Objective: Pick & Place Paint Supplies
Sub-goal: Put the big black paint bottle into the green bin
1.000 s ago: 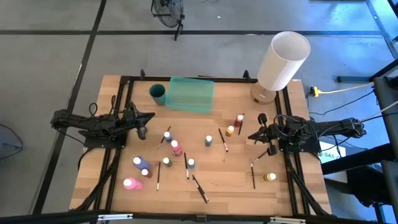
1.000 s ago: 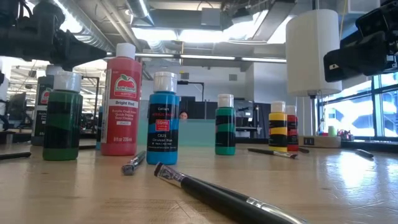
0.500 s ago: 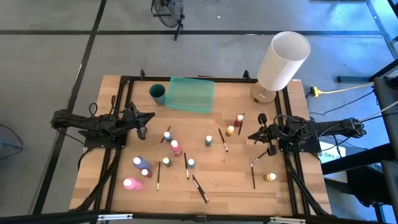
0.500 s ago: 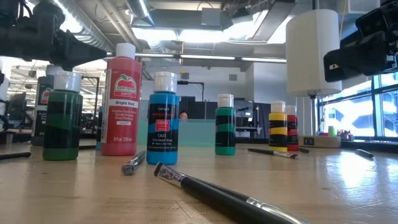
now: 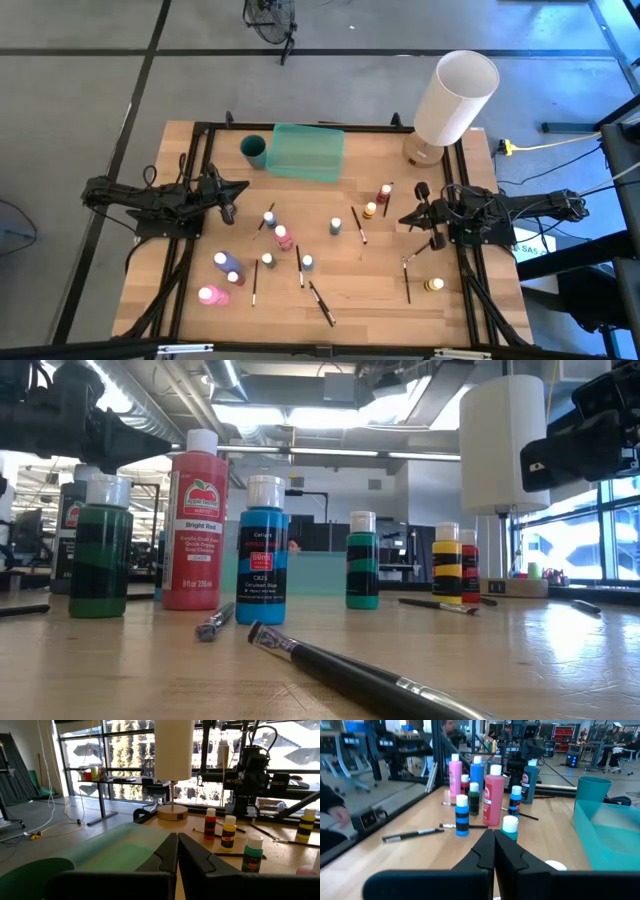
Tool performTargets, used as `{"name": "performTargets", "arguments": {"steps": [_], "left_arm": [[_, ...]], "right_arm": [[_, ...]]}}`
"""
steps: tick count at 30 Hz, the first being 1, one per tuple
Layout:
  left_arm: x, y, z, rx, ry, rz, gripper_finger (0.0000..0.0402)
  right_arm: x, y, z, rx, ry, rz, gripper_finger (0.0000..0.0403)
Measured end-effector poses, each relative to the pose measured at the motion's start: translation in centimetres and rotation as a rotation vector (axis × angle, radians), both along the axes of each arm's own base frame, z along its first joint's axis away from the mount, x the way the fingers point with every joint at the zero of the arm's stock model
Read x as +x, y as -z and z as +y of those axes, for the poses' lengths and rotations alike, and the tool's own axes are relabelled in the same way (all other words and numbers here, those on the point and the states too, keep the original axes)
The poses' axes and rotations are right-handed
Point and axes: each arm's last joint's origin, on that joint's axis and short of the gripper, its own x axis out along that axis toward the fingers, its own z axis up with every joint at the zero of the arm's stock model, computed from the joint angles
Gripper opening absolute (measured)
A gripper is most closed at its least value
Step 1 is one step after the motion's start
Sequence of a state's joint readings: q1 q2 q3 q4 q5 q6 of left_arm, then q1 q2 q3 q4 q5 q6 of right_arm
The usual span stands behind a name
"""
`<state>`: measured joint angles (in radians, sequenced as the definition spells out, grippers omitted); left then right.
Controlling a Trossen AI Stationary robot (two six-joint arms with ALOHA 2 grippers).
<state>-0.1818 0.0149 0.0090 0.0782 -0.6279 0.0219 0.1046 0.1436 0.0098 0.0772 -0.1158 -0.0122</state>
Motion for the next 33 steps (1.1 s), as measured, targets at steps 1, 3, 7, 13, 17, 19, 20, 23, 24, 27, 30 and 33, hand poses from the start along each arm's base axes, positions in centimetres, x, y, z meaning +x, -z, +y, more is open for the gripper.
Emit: {"name": "performTargets", "arguments": {"steps": [1,3,7,13,17,19,20,23,24,27,30,33], "left_arm": [[0.0,0.0,0.0,0.0,0.0,0.0,0.0006],[0.0,0.0,0.0,0.0,0.0,0.0,0.0006],[0.0,0.0,0.0,0.0,0.0,0.0,0.0006],[0.0,0.0,0.0,0.0,0.0,0.0,0.0006],[0.0,0.0,0.0,0.0,0.0,0.0,0.0006],[0.0,0.0,0.0,0.0,0.0,0.0,0.0006],[0.0,0.0,0.0,0.0,0.0,0.001,0.0006],[0.0,0.0,0.0,0.0,-0.001,0.0,0.0006],[0.0,0.0,0.0,0.0,0.0,0.0,0.0006],[0.0,0.0,0.0,0.0,0.0,0.0,0.0006],[0.0,0.0,0.0,0.0,0.0,0.0,0.0006],[0.0,-0.1,0.0,-0.014,0.001,-0.016,0.0006]], "right_arm": [[0.0,-0.1,0.0,0.027,-0.002,-0.001,0.0003],[0.0,-0.1,0.1,0.08,-0.019,0.008,0.0003],[0.0,-0.2,0.1,0.091,-0.022,-0.005,0.0003],[0.0,-1.3,0.0,0.058,0.012,-0.122,0.0003],[0.0,-1.6,0.0,0.087,0.005,-0.146,0.0003],[0.0,-1.5,0.0,0.095,-0.006,-0.141,0.0003],[0.0,-1.6,0.0,0.094,-0.008,-0.143,0.0003],[-0.1,-1.7,0.0,0.092,-0.01,-0.161,0.0003],[-0.1,-1.8,0.0,0.092,-0.01,-0.168,0.0003],[-0.1,-2.0,0.0,0.093,0.009,-0.193,0.0003],[-0.1,-2.1,-0.1,0.091,0.04,-0.202,0.0003],[-0.1,-2.1,-0.3,0.058,0.09,-0.207,0.0003]]}}
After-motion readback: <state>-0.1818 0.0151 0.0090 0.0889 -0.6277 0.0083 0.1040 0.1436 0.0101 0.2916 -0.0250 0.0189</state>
